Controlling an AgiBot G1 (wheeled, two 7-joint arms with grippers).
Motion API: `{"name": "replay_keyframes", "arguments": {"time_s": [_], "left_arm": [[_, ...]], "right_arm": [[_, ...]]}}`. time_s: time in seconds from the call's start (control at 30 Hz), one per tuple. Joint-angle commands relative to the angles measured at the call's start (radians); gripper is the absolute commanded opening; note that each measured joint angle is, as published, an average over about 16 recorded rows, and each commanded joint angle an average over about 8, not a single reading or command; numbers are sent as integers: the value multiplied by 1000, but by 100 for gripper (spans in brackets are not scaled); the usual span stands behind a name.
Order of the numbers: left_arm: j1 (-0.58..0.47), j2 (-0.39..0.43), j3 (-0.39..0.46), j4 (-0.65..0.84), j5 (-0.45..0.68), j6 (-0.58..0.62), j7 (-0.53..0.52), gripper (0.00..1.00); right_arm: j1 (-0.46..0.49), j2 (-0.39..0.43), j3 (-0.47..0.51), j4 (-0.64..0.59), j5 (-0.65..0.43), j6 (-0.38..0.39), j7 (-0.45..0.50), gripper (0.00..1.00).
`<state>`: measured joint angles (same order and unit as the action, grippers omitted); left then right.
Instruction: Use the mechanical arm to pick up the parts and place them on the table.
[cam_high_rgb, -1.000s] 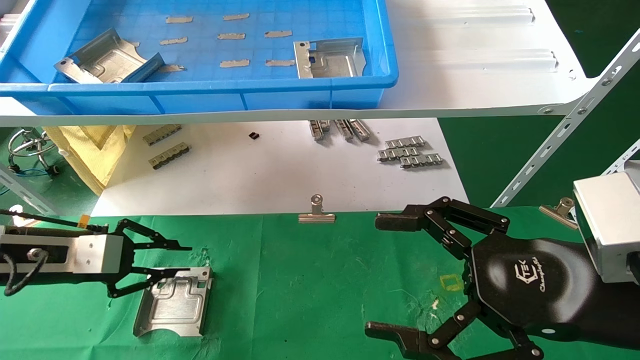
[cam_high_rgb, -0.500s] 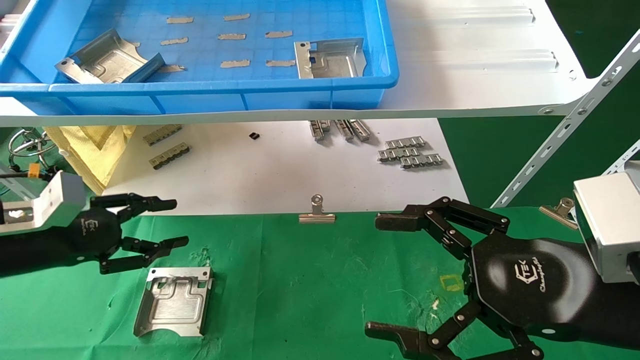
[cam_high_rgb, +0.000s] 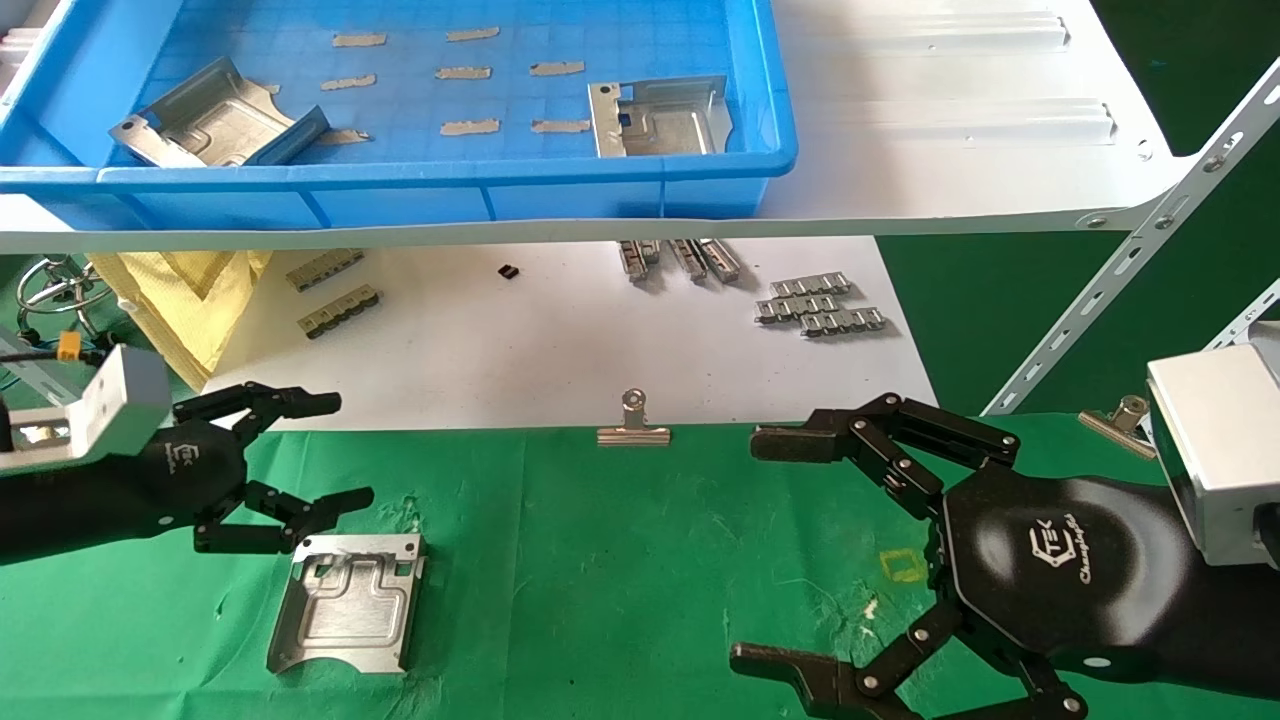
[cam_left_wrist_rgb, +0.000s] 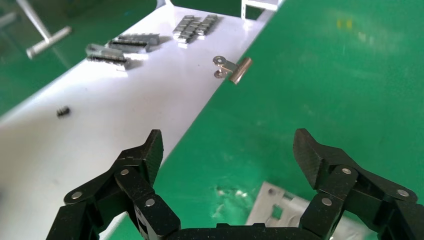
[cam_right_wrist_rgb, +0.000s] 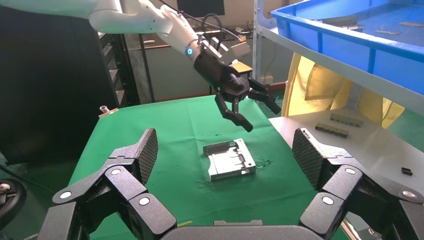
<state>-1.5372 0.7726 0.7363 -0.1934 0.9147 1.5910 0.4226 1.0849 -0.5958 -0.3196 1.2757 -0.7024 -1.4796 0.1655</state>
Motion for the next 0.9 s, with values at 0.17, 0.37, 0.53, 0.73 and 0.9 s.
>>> {"name": "replay_keyframes", "arguments": {"time_s": [0.17, 0.37, 0.53, 0.73, 0.9], "left_arm": [[33, -12, -33, -81, -12, -7, -43, 100], [81, -29, -81, -195, -31, -17, -107, 100], [122, -43, -121, -290, -47, -25, -160, 100], [170, -60, -168, -403, -67, -35, -224, 100], [210, -73, -207, -496, -83, -43, -276, 100]], "right_arm": [[0, 0, 0, 0, 0, 0, 0, 100], [0, 0, 0, 0, 0, 0, 0, 100], [0, 0, -1, 0, 0, 0, 0, 100], [0, 0, -1, 0, 0, 0, 0, 100], [0, 0, -1, 0, 0, 0, 0, 100]]}}
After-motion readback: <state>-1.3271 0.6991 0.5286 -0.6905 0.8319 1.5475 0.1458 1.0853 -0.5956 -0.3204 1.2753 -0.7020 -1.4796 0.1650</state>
